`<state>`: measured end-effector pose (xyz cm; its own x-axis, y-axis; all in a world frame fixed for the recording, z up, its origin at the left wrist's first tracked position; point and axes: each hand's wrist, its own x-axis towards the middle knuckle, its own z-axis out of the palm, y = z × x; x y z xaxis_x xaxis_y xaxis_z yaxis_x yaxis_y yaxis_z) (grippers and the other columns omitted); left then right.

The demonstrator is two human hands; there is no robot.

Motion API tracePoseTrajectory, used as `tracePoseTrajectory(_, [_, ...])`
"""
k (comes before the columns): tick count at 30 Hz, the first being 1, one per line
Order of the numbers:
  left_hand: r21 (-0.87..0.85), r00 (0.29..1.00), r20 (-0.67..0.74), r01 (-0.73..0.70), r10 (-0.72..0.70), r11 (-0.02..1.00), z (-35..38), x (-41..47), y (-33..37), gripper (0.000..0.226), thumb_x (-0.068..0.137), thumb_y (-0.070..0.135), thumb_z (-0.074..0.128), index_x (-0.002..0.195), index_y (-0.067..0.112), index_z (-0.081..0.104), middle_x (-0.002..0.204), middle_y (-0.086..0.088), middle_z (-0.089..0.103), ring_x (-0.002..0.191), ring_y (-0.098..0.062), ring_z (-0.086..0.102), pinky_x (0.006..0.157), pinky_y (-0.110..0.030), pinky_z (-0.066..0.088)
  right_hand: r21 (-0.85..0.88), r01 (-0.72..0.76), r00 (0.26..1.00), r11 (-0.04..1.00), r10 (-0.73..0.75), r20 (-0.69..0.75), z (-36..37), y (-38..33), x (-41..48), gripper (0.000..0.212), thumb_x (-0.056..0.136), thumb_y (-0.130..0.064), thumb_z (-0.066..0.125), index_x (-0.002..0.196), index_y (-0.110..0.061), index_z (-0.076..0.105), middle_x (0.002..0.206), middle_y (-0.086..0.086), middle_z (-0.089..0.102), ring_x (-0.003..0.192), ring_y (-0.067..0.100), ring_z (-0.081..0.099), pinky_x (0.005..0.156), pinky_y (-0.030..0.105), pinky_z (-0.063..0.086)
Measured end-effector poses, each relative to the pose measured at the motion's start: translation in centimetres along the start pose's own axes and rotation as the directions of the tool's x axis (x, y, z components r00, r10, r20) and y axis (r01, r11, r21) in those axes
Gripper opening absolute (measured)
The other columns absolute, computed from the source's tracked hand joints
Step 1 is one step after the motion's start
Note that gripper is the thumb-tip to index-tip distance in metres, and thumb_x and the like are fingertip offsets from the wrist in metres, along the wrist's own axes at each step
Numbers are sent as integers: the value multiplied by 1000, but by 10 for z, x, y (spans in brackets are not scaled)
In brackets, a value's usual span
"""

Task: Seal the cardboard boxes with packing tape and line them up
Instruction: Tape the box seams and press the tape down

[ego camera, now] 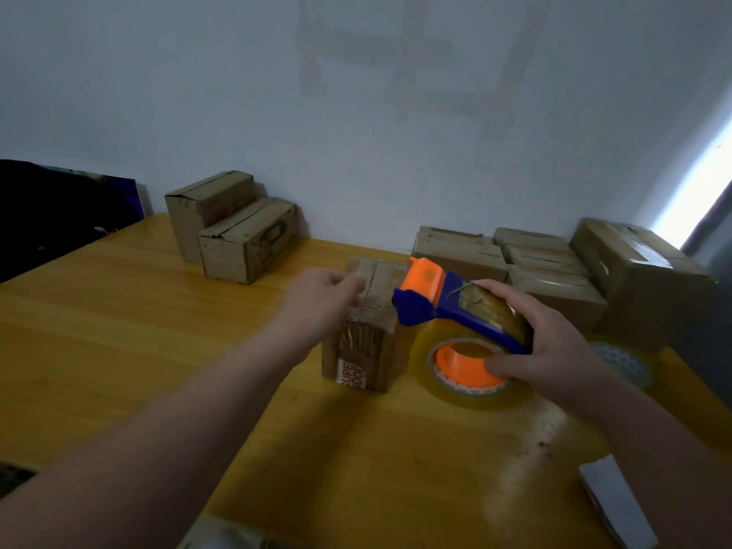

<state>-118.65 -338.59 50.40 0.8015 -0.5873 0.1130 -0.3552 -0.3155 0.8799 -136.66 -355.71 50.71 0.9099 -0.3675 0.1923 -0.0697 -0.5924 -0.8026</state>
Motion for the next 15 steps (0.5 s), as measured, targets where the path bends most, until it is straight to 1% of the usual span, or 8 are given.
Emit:
tracePoseTrajectory(1, [-187,990,78,130,-118,974,-2,-3,6,31,96,36,50,101,9,66,95,-7,70,82,-18,64,68,-30,51,-3,9,1000,1000,-9,0,1,-2,0,83,69,10,75,116,-50,43,107,-15,55,89,1,61,66,20,56])
tracePoseTrajectory(2, [-289,964,176,244,-199,926,-4,-6,11,34,95,39,53,99,8,66,91,-8,71,77,-19,65,64,-29,53,-4,17,1000,1000,-17,1,1,-3,1,83,69,9,76,116,-50,43,107,-15,56,89,1,62,67,21,57])
tracePoseTrajectory(4, [-376,917,313,360,-249,854,-4,-9,14,31,93,33,58,98,4,65,79,-10,69,66,-17,64,55,-25,53,-6,33,999,999,-33,10,2,-5,3,84,69,9,76,118,-51,43,108,-15,57,89,4,63,69,24,58])
tracePoseTrajectory(6, [-419,910,344,368,-230,830,-4,-8,15,18,94,16,56,94,1,65,66,-9,65,55,-14,61,48,-22,51,-18,49,998,999,-49,25,3,-8,4,85,69,8,77,119,-52,43,108,-14,58,87,6,64,69,25,58])
tracePoseTrajectory(8, [-414,923,315,344,-222,843,-5,-4,14,14,94,7,53,90,0,65,59,-8,63,50,-12,59,45,-21,49,-37,52,998,998,-51,40,4,-8,5,85,69,7,77,119,-52,42,109,-15,58,86,7,63,68,25,58])
tracePoseTrajectory(10, [-370,936,276,314,-220,874,-6,-3,11,14,94,6,54,86,2,64,57,-6,62,49,-12,57,45,-20,48,-66,45,997,997,-41,62,4,-6,7,85,70,5,77,123,-52,42,109,-13,58,83,10,64,68,29,58])
tracePoseTrajectory(12, [-288,951,230,268,-205,920,-5,-3,9,17,93,9,55,78,6,64,59,-4,63,53,-11,58,47,-20,47,-87,31,994,996,-22,107,3,-6,8,84,71,0,77,128,-50,42,109,-12,59,81,11,64,67,30,58])
tracePoseTrajectory(15, [-246,960,192,246,-202,937,-10,-1,5,18,92,11,57,74,9,64,60,-2,64,57,-11,58,51,-21,47,-78,11,984,997,2,176,-2,-7,12,82,73,-10,80,130,-53,40,113,-17,57,89,4,64,72,25,58])
